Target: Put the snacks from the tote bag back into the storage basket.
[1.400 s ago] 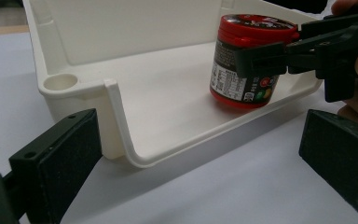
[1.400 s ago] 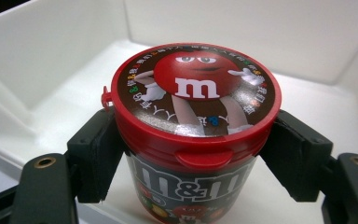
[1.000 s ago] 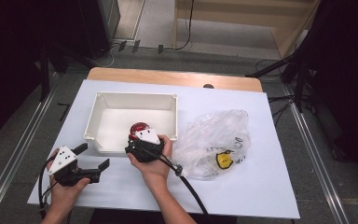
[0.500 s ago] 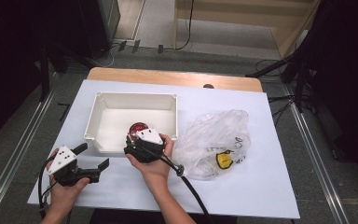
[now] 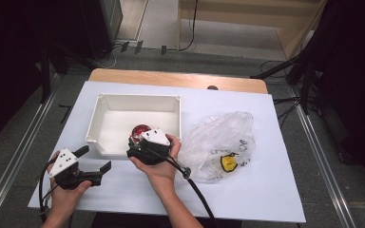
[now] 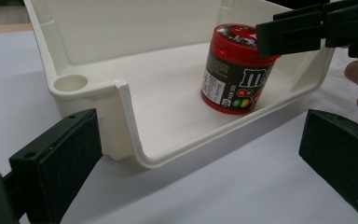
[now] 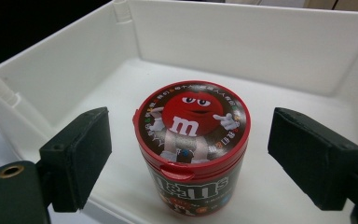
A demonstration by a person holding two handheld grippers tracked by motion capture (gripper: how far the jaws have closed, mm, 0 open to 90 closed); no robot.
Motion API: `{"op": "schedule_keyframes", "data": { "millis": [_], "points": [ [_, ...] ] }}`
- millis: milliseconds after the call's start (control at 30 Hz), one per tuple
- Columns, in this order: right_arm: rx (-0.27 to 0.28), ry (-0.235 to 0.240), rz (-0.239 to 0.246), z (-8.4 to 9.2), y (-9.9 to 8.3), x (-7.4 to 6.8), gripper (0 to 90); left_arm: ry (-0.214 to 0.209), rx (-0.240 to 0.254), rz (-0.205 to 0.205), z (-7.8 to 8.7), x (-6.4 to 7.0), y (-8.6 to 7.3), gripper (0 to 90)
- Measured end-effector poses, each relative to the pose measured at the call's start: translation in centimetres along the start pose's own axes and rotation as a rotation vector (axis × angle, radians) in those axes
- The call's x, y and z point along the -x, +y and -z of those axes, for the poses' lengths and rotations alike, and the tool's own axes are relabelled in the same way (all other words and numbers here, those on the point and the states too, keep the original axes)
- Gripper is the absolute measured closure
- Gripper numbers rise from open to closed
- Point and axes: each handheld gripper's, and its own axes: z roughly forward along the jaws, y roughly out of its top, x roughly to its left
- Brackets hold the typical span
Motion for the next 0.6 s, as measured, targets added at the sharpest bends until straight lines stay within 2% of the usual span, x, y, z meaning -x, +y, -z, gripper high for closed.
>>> {"op": "schedule_keyframes", "data": {
  "millis": [600],
  "points": [
    [0.015,-0.003,0.001,1.4,1.0,1.0,13.6,-0.001,-0.001,0.000,0.0,0.1,0.0,0.0]
  ]
}}
